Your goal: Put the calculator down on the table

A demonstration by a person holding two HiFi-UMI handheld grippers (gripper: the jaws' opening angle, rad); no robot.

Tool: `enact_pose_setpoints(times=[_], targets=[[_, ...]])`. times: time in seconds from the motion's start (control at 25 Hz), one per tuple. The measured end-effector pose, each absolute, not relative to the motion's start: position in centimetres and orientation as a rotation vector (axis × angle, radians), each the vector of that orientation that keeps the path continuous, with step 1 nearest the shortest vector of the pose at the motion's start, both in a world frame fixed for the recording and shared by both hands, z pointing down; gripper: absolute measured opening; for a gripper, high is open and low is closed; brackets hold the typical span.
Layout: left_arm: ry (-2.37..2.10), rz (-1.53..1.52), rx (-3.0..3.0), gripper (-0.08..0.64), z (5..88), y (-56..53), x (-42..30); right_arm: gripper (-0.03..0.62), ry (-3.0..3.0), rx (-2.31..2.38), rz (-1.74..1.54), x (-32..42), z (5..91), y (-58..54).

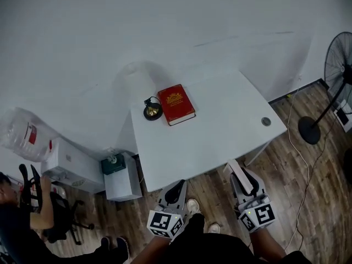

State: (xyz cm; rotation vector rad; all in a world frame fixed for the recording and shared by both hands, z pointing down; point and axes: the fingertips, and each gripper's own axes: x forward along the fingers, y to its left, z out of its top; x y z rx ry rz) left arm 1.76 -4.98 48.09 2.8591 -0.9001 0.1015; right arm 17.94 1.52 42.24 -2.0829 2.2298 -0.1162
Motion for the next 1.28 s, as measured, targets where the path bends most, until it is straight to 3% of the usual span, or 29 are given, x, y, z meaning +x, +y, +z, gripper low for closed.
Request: enact_pose_setpoints(times=[0.68, 1.28], targets=[[-1.017, 0.081, 2.82, 0.021, 48.2, -20.1, 0.4, 0.144, 2.491, -1.885, 0.043, 13.6, 40.2, -17.0], [-1.182, 0.169, 2.685, 0.02, 51.1, -25.8, -4.0, 0.143, 2.67, -1.686, -0.327, 10.9, 46.2, -25.4]])
